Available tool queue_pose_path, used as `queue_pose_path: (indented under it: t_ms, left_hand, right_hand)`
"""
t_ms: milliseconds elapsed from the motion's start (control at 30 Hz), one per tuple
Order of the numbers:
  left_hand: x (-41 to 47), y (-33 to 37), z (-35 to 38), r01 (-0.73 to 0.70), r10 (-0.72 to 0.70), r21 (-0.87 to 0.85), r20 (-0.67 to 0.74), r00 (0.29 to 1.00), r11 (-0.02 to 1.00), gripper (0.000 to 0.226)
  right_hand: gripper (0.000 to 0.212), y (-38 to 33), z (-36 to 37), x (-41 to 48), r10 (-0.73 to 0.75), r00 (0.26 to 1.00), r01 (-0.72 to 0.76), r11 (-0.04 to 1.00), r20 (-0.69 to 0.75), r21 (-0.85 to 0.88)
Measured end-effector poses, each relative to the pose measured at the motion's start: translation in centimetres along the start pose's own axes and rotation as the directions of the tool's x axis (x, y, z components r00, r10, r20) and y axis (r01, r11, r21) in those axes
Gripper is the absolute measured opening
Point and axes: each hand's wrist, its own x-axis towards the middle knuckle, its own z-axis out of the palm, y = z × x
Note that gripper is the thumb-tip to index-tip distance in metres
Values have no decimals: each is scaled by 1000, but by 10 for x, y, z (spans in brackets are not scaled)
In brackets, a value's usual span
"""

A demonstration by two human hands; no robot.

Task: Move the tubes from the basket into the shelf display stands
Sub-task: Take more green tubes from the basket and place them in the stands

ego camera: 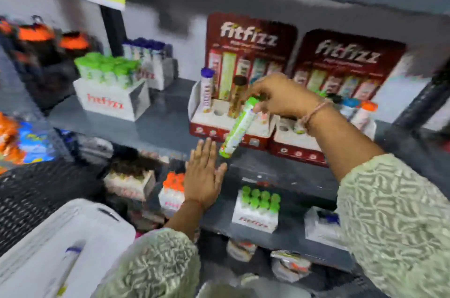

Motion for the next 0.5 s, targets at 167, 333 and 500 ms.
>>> queue_pose_path:
  t_ms: [167,333,500]
  left_hand:
    - [20,26,30,-106,107,-20,121,987,994,67]
    - [17,26,44,-122,125,-42,101,987,992,90]
    - [18,25,45,-83,87,-29,136,987,996,98]
  right_hand:
    - [36,47,-36,-19,88,992,-104,973,-88,-205]
    - [35,71,-45,-24,169,981,-187,956,-97,-225]
    - [33,81,-67,-26,236,959,-253,963,-160,-94]
